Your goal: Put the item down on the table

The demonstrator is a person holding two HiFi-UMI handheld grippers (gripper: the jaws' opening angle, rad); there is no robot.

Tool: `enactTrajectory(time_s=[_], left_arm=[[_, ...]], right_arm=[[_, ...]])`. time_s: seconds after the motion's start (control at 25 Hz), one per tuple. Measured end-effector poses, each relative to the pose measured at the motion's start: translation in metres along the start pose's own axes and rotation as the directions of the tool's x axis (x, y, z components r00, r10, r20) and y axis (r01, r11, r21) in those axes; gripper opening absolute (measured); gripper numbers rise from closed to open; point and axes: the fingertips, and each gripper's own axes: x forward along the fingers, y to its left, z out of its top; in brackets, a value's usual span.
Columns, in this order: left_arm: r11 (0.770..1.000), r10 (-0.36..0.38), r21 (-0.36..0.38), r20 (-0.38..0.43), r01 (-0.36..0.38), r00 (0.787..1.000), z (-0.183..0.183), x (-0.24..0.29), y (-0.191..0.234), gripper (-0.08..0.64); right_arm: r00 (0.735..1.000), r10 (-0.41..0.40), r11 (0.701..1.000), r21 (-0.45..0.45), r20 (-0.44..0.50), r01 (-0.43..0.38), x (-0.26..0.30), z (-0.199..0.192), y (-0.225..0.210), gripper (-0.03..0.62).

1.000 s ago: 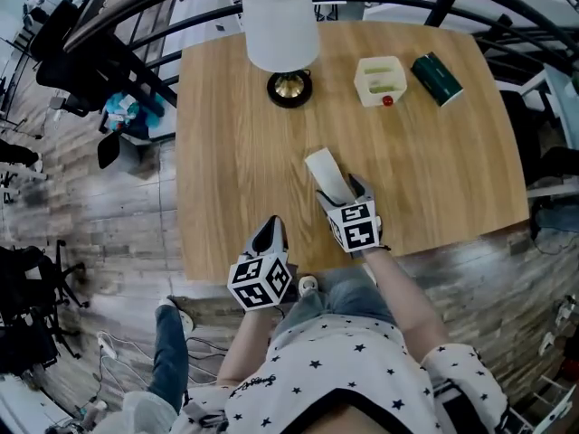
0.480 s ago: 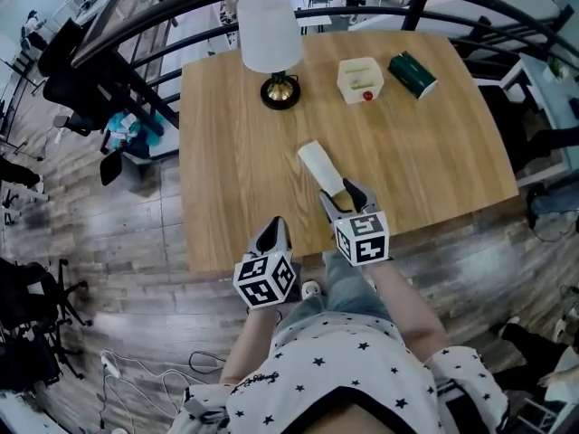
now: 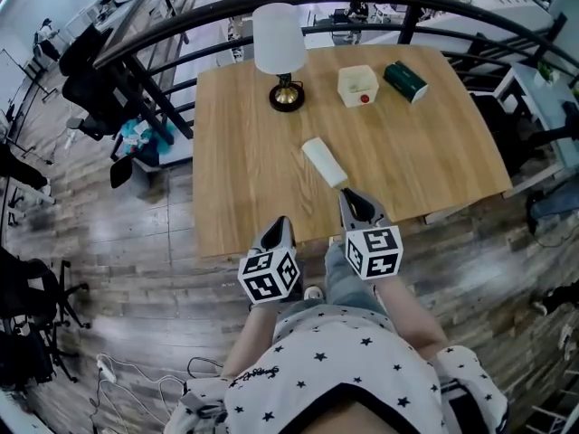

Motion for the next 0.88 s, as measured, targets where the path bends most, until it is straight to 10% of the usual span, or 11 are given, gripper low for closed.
enactTrajectory(time_s=[0.88], left_arm=[[0.998,-0.027,0.06,0.048,0.024,0.998,-0.005,-0.038,-0.016,0.012]], right_arm=[[0.996,0.035,0.999,-0.02,0.081,-0.033,-0.065,0.002,0.023,-0.006]])
